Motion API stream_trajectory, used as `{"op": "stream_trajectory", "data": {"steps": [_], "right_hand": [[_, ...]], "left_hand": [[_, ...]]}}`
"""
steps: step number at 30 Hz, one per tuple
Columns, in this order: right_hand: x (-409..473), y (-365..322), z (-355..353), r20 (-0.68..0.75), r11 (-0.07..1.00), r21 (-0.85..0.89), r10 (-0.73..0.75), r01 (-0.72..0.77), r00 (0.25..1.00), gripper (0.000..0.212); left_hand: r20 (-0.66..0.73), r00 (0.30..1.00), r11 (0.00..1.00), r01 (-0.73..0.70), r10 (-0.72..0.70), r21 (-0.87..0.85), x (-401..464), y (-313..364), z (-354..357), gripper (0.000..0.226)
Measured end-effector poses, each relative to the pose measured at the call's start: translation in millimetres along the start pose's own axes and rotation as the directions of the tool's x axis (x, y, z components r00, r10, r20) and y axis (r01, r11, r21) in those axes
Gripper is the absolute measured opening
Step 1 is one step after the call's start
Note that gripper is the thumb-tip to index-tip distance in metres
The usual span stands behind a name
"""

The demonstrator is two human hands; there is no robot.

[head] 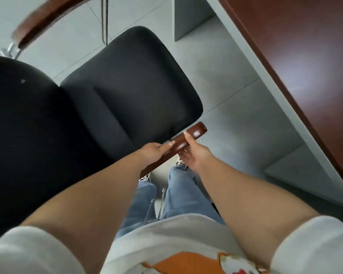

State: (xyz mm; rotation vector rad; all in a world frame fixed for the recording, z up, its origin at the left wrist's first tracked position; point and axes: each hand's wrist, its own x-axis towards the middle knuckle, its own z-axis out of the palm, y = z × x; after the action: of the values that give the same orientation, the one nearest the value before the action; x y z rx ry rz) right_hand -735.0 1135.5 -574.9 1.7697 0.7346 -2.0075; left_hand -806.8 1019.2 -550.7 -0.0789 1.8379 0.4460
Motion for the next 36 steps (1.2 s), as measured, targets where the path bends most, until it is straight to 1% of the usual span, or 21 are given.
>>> {"op": "stream_trajectory", "data": {"steps": [2,5,7,9,11,12,14,15,18,21,22,25,29,33,36], "right_hand": [[1.9,4.4,3.5,-0.034,0.999,-0.014,-0.041,0.04,0.999,0.049],[-0.4,7.0,5.6,-0.072,0.994,-0.084,-0.07,0.064,0.995,0.034],[-8.0,10.0,10.2,-0.087,0.994,-0.068,-0.095,0.09,0.992,0.031],[-15.0,11.7,13.7,-0.127,0.988,-0.092,-0.137,0.125,0.982,0.031],[-24.6,14.2,15.3,-0.199,0.975,-0.154,-0.191,0.162,0.961,0.033],[-33.8,20.5,17.7,-0.239,0.967,-0.162,-0.232,0.197,0.943,0.033],[-47.8,27.1,19.7,-0.273,0.956,-0.136,-0.288,0.26,0.918,0.031],[-56.9,34.0,22.8,-0.268,0.951,-0.096,-0.309,0.294,0.913,0.028],[-85.9,63.3,37.0,-0.243,0.915,0.025,-0.385,0.403,0.89,0.018],[-113.6,94.1,55.6,-0.213,0.877,0.093,-0.446,0.472,0.869,0.016],[-119.4,100.6,59.3,-0.201,0.869,0.102,-0.458,0.484,0.866,0.015],[-139.9,124.8,68.1,-0.169,0.856,0.103,-0.488,0.507,0.856,0.015],[-170.0,142.3,73.6,-0.147,0.813,0.101,-0.558,0.573,0.817,0.022],[-195.8,164.8,73.6,-0.08,0.768,0.13,-0.622,0.627,0.779,0.016],[-214.3,188.5,69.4,-0.03,0.748,0.169,-0.647,0.642,0.762,0.014]], "left_hand": [[-0.011,1.0,1.0,-0.02,0.02,-0.022,-4.1,-3.0,-1.5,0.051],[-0.047,0.999,0.996,-0.032,0.028,-0.088,-8.5,-9.4,-3.6,0.045],[-0.072,0.997,0.996,-0.02,0.013,-0.091,-15.0,-17.1,-11.3,0.046],[-0.074,0.997,0.993,-0.004,-0.005,-0.118,-18.4,-27.6,-19.6,0.047],[-0.073,0.997,0.973,-0.004,-0.013,-0.232,-25.2,-36.5,-25.5,0.045],[-0.09,0.996,0.956,-0.034,0.008,-0.292,-31.1,-44.1,-30.1,0.042],[-0.153,0.988,0.919,-0.092,0.035,-0.384,-37.5,-48.7,-34.8,0.033],[-0.178,0.983,0.897,-0.12,0.047,-0.426,-42.1,-51.9,-36.7,0.03],[-0.242,0.959,0.827,-0.253,0.146,-0.502,-64.8,-64.5,-42.5,0.024],[-0.307,0.919,0.761,-0.38,0.247,-0.526,-93.5,-83.2,-45.0,0.023],[-0.321,0.91,0.735,-0.404,0.262,-0.544,-99.1,-87.3,-45.1,0.023],[-0.347,0.892,0.68,-0.447,0.291,-0.581,-123.9,-102.4,-45.1,0.021],[-0.376,0.864,0.633,-0.502,0.335,-0.59,-158.6,-115.5,-45.2,0.021],[-0.421,0.837,0.587,-0.546,0.35,-0.597,-193.1,-133.7,-41.1,0.021],[-0.436,0.833,0.552,-0.552,0.34,-0.625,-222.1,-156.3,-29.5,0.021]]}}
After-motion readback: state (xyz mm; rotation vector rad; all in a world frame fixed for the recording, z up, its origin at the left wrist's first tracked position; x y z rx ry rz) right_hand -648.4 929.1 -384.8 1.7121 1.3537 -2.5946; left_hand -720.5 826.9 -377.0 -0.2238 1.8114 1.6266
